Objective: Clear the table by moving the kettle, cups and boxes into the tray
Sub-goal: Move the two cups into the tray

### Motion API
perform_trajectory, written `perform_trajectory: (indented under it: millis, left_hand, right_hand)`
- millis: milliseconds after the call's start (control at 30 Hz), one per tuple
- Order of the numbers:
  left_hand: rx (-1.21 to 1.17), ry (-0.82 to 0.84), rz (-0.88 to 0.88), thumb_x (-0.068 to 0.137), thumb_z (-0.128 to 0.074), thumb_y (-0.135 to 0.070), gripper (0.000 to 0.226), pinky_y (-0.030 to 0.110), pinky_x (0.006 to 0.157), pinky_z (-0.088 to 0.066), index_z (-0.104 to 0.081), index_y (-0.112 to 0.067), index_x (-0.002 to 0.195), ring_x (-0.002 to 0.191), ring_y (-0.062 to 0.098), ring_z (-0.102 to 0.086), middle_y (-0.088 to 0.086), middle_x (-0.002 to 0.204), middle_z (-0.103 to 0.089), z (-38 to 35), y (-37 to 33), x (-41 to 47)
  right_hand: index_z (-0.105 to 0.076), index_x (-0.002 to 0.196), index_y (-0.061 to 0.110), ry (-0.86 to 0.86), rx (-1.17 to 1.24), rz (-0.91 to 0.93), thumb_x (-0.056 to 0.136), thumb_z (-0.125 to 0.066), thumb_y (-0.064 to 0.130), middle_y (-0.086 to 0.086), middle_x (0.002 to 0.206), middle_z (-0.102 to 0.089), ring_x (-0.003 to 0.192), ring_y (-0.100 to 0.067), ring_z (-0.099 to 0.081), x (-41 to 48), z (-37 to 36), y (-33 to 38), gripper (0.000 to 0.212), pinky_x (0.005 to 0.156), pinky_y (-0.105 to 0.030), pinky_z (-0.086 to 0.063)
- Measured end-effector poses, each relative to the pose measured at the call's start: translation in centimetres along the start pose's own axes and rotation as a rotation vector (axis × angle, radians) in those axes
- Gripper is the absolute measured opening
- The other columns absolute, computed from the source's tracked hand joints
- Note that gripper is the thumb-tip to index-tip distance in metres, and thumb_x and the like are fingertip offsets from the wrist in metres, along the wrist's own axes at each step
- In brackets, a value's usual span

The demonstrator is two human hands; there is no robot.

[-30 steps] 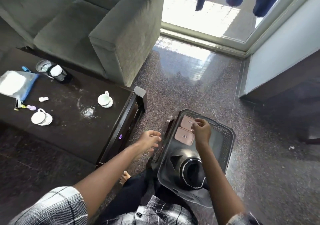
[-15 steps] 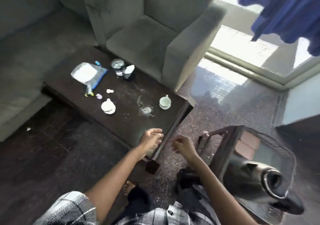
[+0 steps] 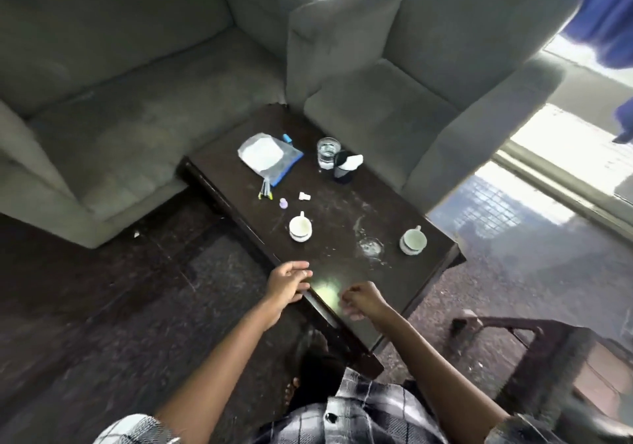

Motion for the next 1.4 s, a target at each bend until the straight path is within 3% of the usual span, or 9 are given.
perform_trajectory:
  millis: [167,400,567,733,900,1033,1233,1333,1400]
  left_hand:
    - [0.075,0.013,-0.003,0.093,-0.049,-0.013,0.023,0.021,0.066,-0.043,-0.059,-0.016,0.114,0.078,0.01,-0.059,-0.001,0.103,-0.065,2.8,-2.4,4.7]
    - [0.238,0.037,0.009,0.094,-0.046,-0.009,0.024,0.018,0.063,-0.042,-0.059,-0.012,0.113,0.075,0.009,-0.058,-0.002,0.096,-0.065,5.5,-7.9,12.0]
    - [0.342,0.034,0.009,0.092,-0.045,-0.004,0.026,0.002,0.05,-0.04,-0.06,-0.01,0.112,0.07,0.008,-0.057,0.002,0.097,-0.065,6.8,-9.5,17.0]
    - [0.427,0.071,0.056,0.091,-0.045,-0.002,0.023,0.003,0.047,-0.037,-0.061,-0.013,0.104,0.066,0.008,-0.057,0.008,0.101,-0.068,6.6,-8.4,20.6]
    - [0.524,0.138,0.073,0.091,-0.048,-0.003,0.024,0.001,0.049,-0.038,-0.062,-0.01,0.109,0.066,0.003,-0.055,0.006,0.101,-0.068,6.6,-7.6,22.1]
    - [0.611,0.153,0.065,0.085,-0.052,0.004,0.039,0.005,0.055,-0.039,-0.056,-0.008,0.122,0.073,0.012,-0.056,0.007,0.108,-0.064,6.6,-8.1,22.4]
    - [0.756,0.156,-0.248,0.07,-0.072,-0.003,0.096,0.031,0.103,-0.04,-0.019,-0.023,0.147,0.128,0.012,-0.041,-0.001,0.146,-0.032,4.5,-10.6,22.3]
    - [0.731,0.229,-0.345,0.063,-0.082,-0.007,0.106,0.015,0.092,-0.032,-0.019,-0.019,0.147,0.118,-0.002,-0.036,-0.018,0.132,-0.035,2.1,-12.6,22.1]
    - [0.717,0.256,-0.346,0.06,-0.086,-0.017,0.108,0.023,0.093,-0.039,-0.021,-0.024,0.146,0.116,0.002,-0.044,-0.02,0.13,-0.04,0.8,-13.2,22.0]
  right_hand:
    - [-0.056,0.082,0.012,0.064,0.109,-0.079,0.088,-0.052,0.009,-0.004,0.067,-0.058,0.052,-0.013,-0.055,7.4,-3.3,4.9,0.008,0.054,-0.022,-0.042]
    - [-0.055,0.074,0.014,-0.084,-0.011,-0.183,0.088,-0.048,0.015,-0.007,0.063,-0.06,0.046,-0.016,-0.054,18.1,-5.0,9.5,0.017,0.046,-0.024,-0.042]
    - [-0.054,0.118,0.006,-0.179,-0.233,-0.129,0.084,-0.051,0.019,-0.02,0.113,-0.064,0.097,-0.039,-0.063,24.2,-5.4,10.2,0.036,0.082,-0.042,-0.052]
    - [-0.048,0.125,0.006,-0.205,-0.365,-0.143,0.088,-0.047,0.013,-0.02,0.122,-0.059,0.113,-0.037,-0.056,25.2,-6.2,11.4,0.037,0.088,-0.038,-0.046]
    - [-0.049,0.127,0.009,-0.237,-0.365,-0.155,0.084,-0.045,0.007,-0.021,0.117,-0.062,0.108,-0.037,-0.059,26.5,-6.2,10.4,0.043,0.085,-0.039,-0.048]
    - [-0.063,0.092,0.004,-0.265,-0.22,-0.148,0.074,-0.05,0.011,-0.022,0.085,-0.07,0.078,-0.039,-0.068,26.2,-5.6,10.3,0.024,0.072,-0.044,-0.058]
    - [-0.059,0.065,0.006,-0.272,-0.008,-0.029,0.072,-0.056,0.006,-0.015,0.055,-0.064,0.054,-0.035,-0.068,20.9,-2.2,15.0,0.008,0.056,-0.046,-0.059]
    - [-0.062,0.077,-0.001,-0.24,0.056,0.031,0.075,-0.058,0.002,-0.016,0.058,-0.063,0.047,-0.027,-0.061,17.8,0.0,17.0,0.006,0.054,-0.041,-0.058]
    - [-0.06,0.072,0.003,-0.224,0.097,0.053,0.076,-0.058,0.001,-0.011,0.052,-0.061,0.041,-0.018,-0.058,16.1,1.2,17.6,0.005,0.048,-0.034,-0.056]
Point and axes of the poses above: each hand's wrist, its own x-axis towards the middle knuckle, its own z-axis out of the back of the hand, y = z × x, the point moved 3 cm from there along x, towards the middle knuckle
